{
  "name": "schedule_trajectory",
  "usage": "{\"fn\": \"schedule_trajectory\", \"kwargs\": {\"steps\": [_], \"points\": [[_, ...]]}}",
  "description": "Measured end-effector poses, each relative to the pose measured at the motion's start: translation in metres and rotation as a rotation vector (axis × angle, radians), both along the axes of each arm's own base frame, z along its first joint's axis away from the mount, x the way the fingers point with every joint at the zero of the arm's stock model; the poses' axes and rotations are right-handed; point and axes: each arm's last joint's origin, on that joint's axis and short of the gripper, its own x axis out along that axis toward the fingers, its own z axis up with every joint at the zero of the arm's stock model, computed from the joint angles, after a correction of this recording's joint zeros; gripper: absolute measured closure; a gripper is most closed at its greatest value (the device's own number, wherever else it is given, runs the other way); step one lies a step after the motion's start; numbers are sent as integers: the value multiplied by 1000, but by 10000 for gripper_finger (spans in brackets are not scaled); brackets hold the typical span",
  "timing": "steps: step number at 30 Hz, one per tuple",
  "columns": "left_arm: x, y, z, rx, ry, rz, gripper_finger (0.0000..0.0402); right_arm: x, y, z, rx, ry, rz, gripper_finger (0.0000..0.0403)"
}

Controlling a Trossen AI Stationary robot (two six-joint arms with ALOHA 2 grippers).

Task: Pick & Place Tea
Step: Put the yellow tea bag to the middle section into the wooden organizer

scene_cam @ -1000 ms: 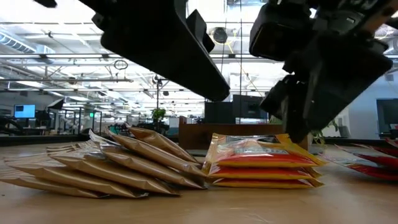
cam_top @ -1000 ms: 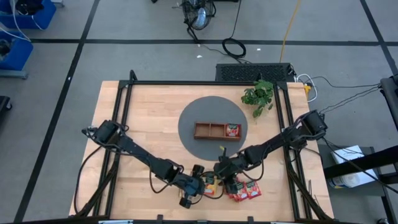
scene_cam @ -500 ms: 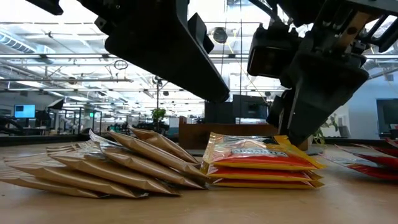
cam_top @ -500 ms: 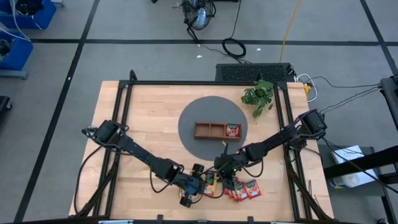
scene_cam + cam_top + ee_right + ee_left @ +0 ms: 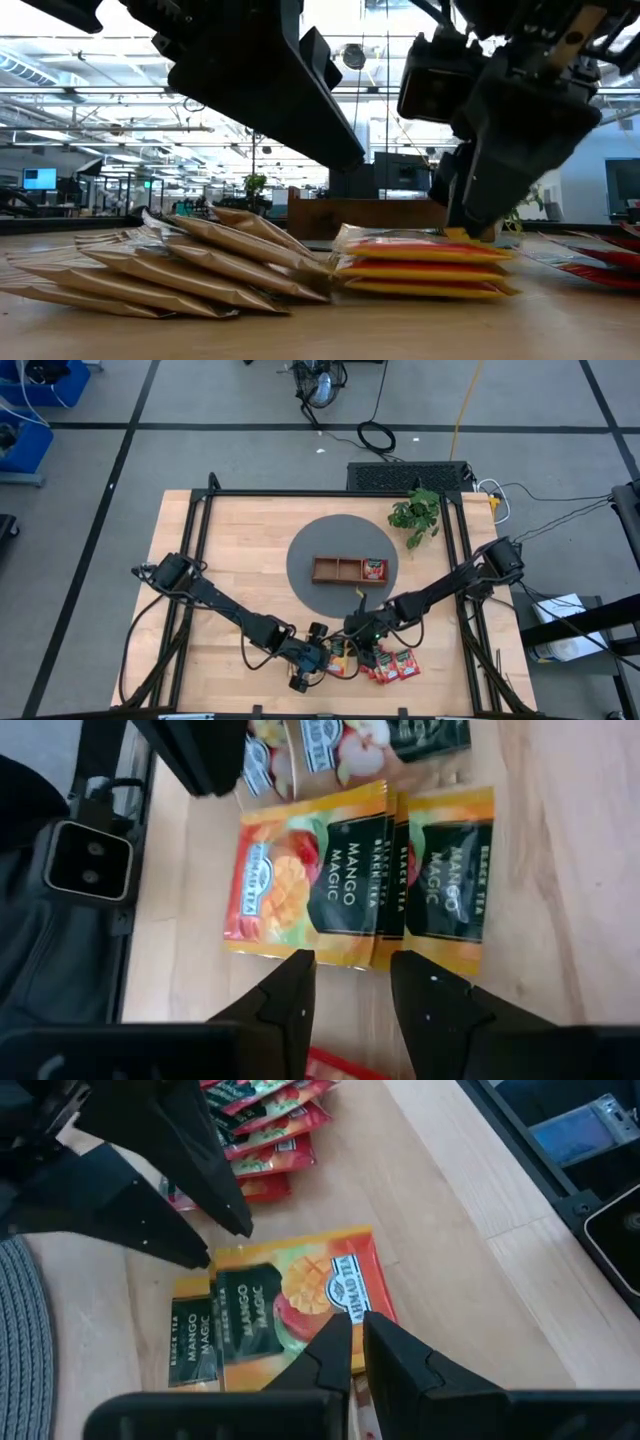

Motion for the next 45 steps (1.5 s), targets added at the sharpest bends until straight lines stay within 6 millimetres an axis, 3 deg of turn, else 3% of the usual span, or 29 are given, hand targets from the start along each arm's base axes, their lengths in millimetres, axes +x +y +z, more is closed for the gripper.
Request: {"fn": "schedule_trajectory", "kwargs": {"steps": [21,26,32,38,45], "points": [[0,2,0,0,9,9,366,2,0,-2,-15,-27,14,287],[1,4,0,3,8,11,366,2,-1,-4,-66,-37,12,318],[3,7,-1,3,9,20,366,2,-3,-5,-147,-62,-1,394],[3,7,-1,5,10,20,366,2,-5,-3,-172,-74,-9,402],[2,7,-1,7,12,21,366,-3,-10,22,-217,-134,-21,403]]}}
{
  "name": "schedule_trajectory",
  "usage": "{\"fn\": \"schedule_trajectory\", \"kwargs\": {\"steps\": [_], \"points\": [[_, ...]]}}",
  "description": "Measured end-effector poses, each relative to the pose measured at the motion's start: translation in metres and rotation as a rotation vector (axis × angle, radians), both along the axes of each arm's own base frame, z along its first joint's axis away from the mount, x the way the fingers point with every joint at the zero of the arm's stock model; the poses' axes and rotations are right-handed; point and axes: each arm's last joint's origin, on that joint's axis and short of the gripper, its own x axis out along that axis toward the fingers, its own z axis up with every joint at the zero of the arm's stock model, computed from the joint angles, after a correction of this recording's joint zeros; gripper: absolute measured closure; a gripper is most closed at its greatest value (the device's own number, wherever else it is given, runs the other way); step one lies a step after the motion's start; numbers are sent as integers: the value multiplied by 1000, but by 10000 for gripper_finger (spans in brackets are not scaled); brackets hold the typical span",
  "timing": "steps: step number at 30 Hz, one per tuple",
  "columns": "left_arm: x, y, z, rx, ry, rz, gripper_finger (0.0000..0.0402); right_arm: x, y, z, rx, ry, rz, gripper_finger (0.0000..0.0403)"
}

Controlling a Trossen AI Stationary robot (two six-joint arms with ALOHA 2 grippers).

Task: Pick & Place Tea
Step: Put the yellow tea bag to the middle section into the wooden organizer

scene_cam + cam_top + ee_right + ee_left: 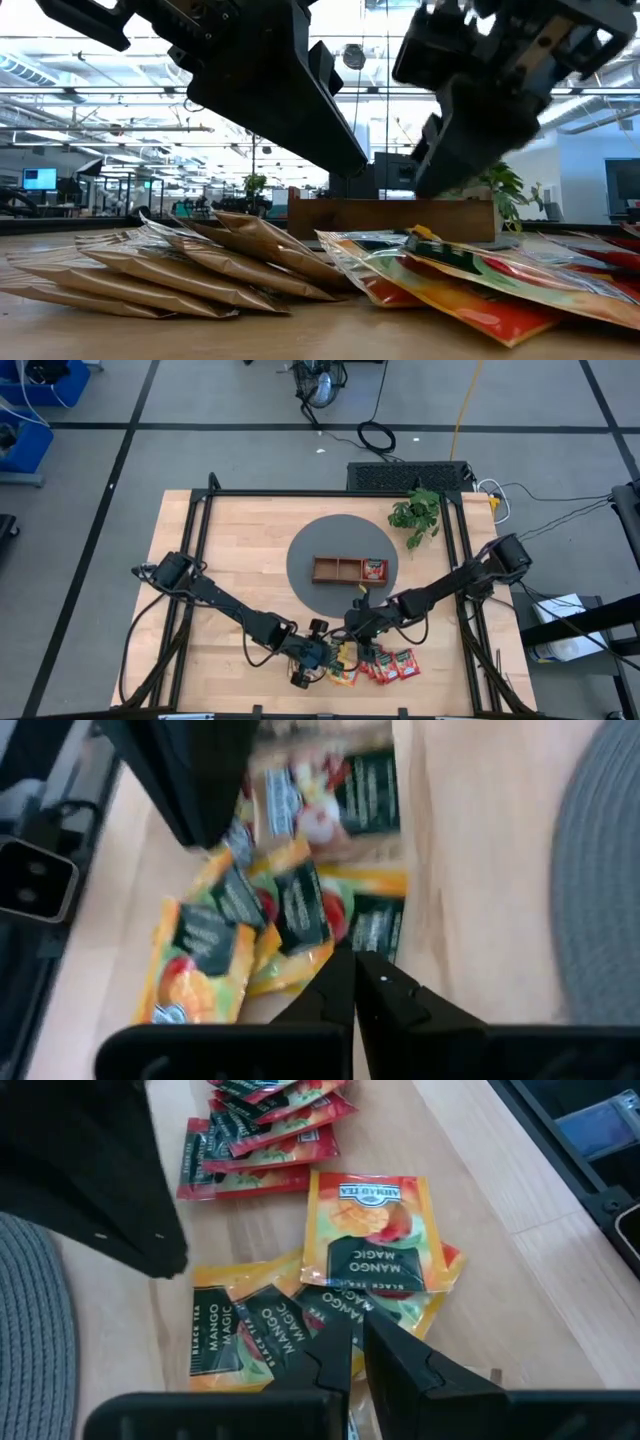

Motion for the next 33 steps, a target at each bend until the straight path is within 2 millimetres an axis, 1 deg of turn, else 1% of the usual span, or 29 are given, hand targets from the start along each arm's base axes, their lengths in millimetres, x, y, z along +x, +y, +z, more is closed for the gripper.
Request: {"fn": "schedule_trajectory", "kwargs": {"steps": [3,6,8,13,15,16,19,21,25,29,33], "points": [[-1,0,-1,6,11,0,366,-4,-1,10,-23,-18,23,403],[-1,0,-1,10,17,-1,366,-9,3,19,-21,-38,74,403],[-1,0,-1,3,10,-7,366,-11,8,21,-21,-47,95,403],[-1,-17,7,-111,-51,-110,366,-14,17,18,-18,-37,124,403],[-3,-22,8,-151,-52,-99,366,-16,21,13,-14,-9,146,403],[-4,-24,6,-166,-40,-85,366,-16,23,11,-9,1,157,403],[-3,-26,-7,-198,6,-36,366,-19,29,4,-11,29,168,403],[2,-26,-16,-230,14,-25,367,-20,31,0,-17,44,175,403],[10,-19,-29,-235,21,-7,367,-21,37,-6,-18,55,179,403],[16,1,-35,-199,43,113,367,-21,40,-15,-17,84,173,401],[21,17,-37,-161,57,191,366,-20,39,-17,-96,56,140,393]]}}
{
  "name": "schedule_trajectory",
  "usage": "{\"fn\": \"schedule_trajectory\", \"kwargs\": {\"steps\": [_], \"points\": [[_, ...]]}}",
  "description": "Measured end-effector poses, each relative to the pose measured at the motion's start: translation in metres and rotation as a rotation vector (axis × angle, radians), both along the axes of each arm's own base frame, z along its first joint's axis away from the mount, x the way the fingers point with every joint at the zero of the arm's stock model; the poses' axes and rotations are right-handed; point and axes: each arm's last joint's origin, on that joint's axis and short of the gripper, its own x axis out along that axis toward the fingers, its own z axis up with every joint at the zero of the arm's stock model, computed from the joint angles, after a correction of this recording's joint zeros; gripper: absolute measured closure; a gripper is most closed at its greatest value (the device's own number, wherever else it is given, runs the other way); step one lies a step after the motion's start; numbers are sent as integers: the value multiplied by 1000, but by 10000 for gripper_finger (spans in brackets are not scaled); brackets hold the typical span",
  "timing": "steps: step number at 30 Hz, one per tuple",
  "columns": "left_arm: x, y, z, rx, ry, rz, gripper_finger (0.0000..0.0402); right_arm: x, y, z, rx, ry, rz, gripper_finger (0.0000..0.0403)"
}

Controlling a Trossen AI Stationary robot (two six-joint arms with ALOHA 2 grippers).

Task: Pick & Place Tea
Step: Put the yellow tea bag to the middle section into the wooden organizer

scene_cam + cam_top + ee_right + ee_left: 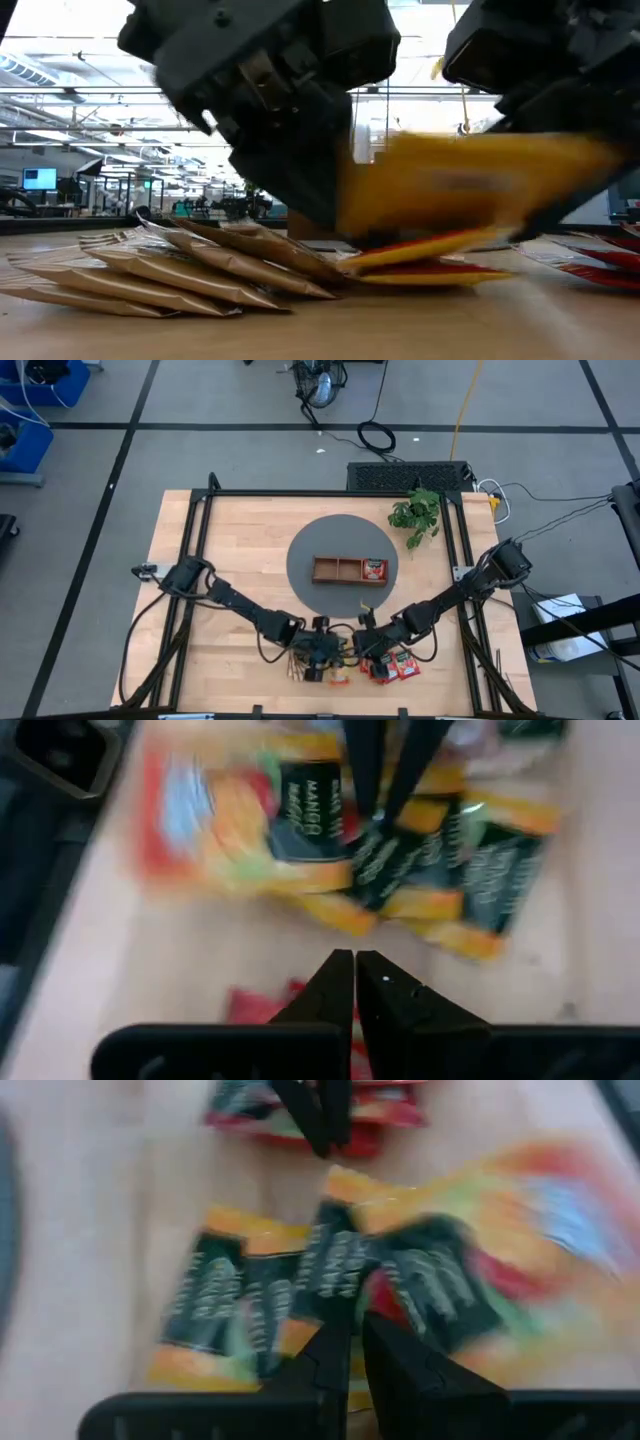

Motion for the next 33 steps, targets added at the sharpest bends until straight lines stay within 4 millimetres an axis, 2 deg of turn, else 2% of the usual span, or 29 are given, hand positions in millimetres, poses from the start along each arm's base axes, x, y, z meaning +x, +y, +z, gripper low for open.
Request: {"fn": "schedule_trajectory", "kwargs": {"steps": [5,10,15,19,25,33], "points": [[4,12,-1,24,11,16,367,3,-9,-1,-58,-7,-65,379],[4,13,-1,46,7,10,366,5,-13,3,-79,-38,-67,358],[3,10,-1,56,-4,3,367,-1,0,21,-153,-168,-8,336],[4,10,0,63,-12,12,367,-4,16,27,-101,-244,129,324],[4,13,-1,108,-23,72,367,1,29,11,-81,-287,241,328],[5,17,-1,128,-32,103,367,14,18,-10,-114,-281,228,344]]}}
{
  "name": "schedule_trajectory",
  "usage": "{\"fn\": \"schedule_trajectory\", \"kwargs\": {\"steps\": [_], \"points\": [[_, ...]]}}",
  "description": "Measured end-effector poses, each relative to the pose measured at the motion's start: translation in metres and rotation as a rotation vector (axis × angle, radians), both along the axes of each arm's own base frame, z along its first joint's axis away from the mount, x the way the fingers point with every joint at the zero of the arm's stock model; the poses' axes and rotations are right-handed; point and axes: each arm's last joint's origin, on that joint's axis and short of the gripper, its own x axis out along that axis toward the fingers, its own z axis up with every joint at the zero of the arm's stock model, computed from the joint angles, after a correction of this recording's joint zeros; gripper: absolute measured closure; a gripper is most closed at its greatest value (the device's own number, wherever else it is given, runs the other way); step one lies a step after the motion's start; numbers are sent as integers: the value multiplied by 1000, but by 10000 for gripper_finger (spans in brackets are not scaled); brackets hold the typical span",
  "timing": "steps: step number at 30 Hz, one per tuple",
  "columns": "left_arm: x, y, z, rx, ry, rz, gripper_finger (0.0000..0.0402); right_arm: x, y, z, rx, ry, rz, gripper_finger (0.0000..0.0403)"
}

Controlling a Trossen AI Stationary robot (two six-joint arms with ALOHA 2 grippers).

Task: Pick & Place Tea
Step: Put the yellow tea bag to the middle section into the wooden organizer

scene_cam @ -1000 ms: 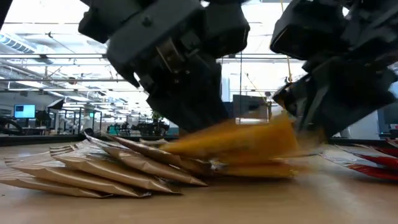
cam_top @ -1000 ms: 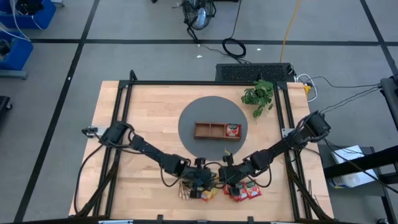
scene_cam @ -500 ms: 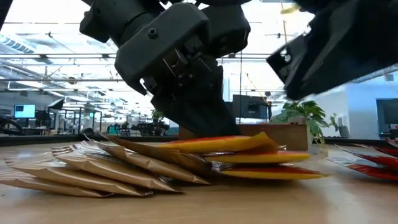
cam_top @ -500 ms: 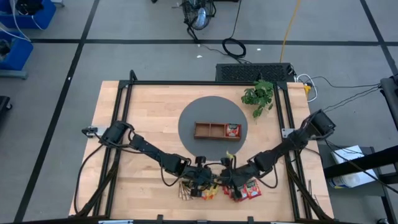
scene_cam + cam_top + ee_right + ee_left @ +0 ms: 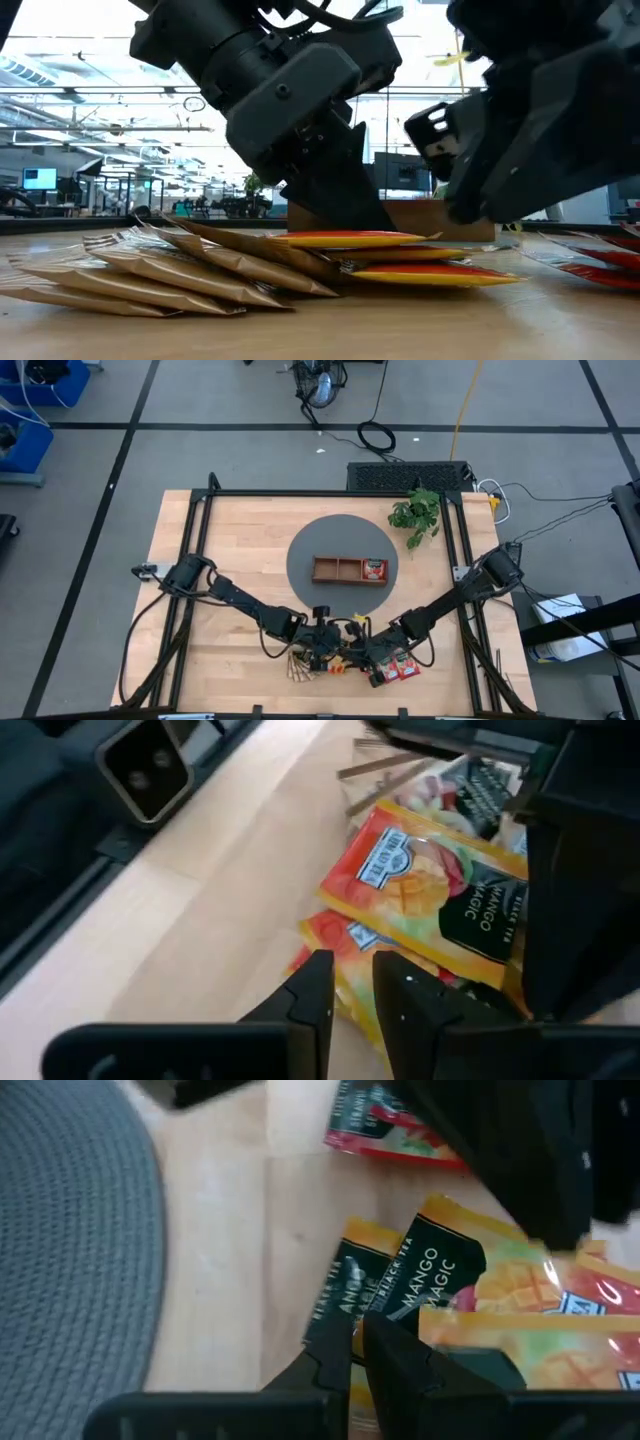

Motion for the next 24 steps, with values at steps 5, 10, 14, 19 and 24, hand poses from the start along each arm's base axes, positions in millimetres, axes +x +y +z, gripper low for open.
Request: {"fn": "schedule_trajectory", "kwargs": {"steps": [5,10,14,19,24], "points": [[0,0,0,11,0,-9,367,8,-14,-9,-12,22,-41,354],[0,1,0,30,5,-25,366,16,-28,-22,-17,65,-97,366],[-2,1,1,41,15,-36,366,16,-32,-25,-19,92,-121,377],[-5,-2,18,62,-13,-62,366,17,-35,-27,-22,114,-139,393],[-14,-6,38,85,-22,-68,366,16,-37,-28,-46,116,-164,402]]}}
